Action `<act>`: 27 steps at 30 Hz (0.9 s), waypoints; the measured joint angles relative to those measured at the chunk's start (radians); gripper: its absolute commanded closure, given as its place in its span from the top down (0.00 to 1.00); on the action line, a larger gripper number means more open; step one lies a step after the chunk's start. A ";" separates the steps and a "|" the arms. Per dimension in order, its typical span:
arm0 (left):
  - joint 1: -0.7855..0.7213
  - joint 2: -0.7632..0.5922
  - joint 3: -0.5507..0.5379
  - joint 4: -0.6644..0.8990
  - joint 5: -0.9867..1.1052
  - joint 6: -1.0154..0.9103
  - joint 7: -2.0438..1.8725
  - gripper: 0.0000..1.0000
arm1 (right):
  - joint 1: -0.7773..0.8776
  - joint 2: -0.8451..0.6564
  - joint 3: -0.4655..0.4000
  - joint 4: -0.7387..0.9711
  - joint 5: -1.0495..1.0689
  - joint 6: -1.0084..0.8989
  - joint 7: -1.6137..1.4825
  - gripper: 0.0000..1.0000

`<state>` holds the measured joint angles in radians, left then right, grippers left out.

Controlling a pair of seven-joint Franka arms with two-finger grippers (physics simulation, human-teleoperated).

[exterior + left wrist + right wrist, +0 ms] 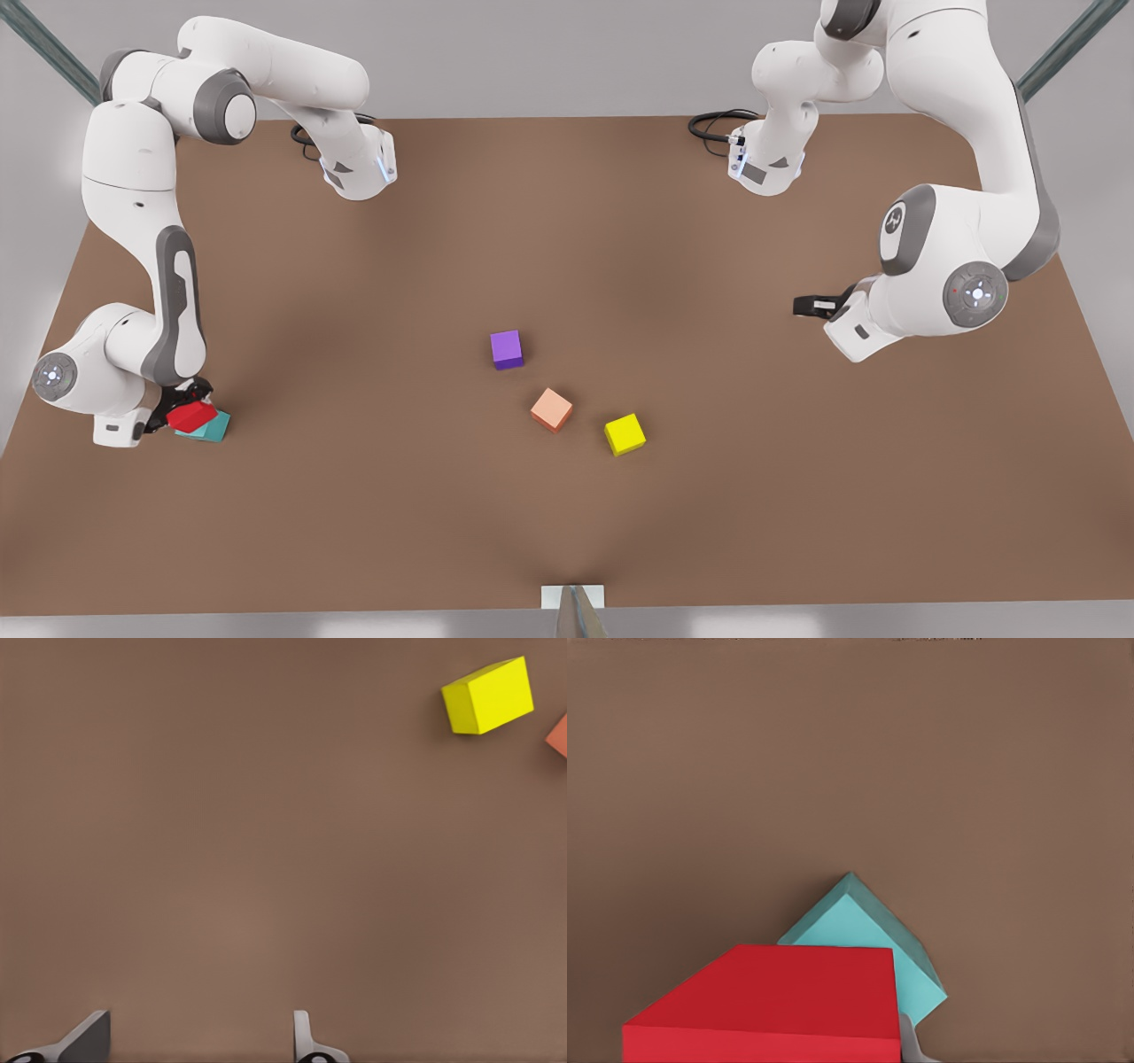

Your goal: Pick up red wooden cube and pass to hand red wooden cube and place in blue wooden cube

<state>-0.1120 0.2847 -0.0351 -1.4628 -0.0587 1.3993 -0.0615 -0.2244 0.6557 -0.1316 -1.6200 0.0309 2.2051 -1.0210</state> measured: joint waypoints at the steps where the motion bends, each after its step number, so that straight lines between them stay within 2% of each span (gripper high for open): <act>1: 0.000 0.000 0.000 0.000 0.000 0.000 -0.002 1.00 | 0.000 0.000 0.000 0.000 -0.002 0.003 0.011 1.00; 19: 0.001 0.008 0.000 0.002 0.002 0.001 -0.023 1.00 | 0.002 0.025 0.002 0.034 0.014 -0.002 0.097 1.00; 27: 0.001 0.008 0.000 0.002 0.002 0.001 -0.027 1.00 | 0.008 -0.029 0.020 0.093 0.022 -0.054 0.110 1.00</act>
<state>-0.1115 0.2926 -0.0349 -1.4608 -0.0563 1.4008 -0.0886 -0.2162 0.6270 -0.1114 -1.5275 0.0531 2.1512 -0.9107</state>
